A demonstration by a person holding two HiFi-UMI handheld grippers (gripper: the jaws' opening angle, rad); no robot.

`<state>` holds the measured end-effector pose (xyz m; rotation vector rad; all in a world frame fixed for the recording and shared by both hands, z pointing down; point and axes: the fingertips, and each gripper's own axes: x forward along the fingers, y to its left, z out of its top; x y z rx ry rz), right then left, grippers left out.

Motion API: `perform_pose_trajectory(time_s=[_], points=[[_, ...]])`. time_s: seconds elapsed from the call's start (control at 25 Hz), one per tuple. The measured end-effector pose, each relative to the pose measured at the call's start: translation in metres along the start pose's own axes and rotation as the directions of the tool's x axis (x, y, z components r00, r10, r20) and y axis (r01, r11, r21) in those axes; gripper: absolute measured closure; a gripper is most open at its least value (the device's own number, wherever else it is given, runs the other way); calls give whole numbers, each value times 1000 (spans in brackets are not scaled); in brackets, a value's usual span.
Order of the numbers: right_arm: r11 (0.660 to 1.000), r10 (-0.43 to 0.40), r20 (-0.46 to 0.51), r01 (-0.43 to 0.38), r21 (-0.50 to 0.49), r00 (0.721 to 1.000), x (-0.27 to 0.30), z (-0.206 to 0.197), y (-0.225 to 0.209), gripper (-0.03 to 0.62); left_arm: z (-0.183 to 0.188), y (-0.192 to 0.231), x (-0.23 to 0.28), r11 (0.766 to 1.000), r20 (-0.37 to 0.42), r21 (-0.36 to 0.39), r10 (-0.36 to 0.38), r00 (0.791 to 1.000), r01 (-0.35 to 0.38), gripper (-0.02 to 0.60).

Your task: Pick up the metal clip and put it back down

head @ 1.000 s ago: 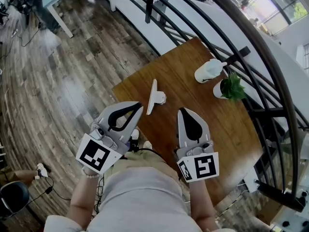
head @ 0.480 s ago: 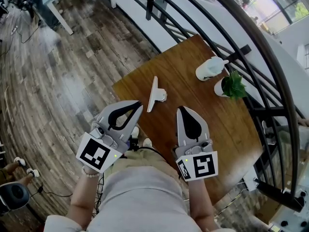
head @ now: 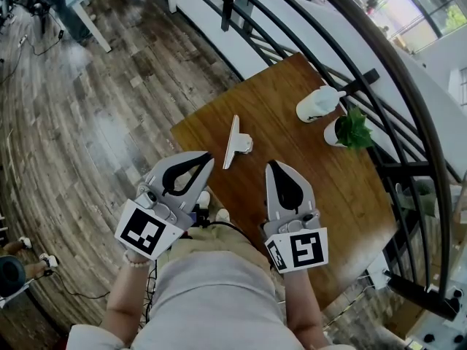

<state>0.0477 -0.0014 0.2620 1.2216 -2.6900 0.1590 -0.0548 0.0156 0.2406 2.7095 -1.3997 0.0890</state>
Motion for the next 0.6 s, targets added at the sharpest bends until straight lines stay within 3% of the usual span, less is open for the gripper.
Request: perform_pose_trajectory(time_s=[0.6], points=[[1000, 1, -28, -2, -17, 1000, 1, -6, 5, 572, 1, 1, -2, 1000, 3, -11, 9, 1000, -9, 580]])
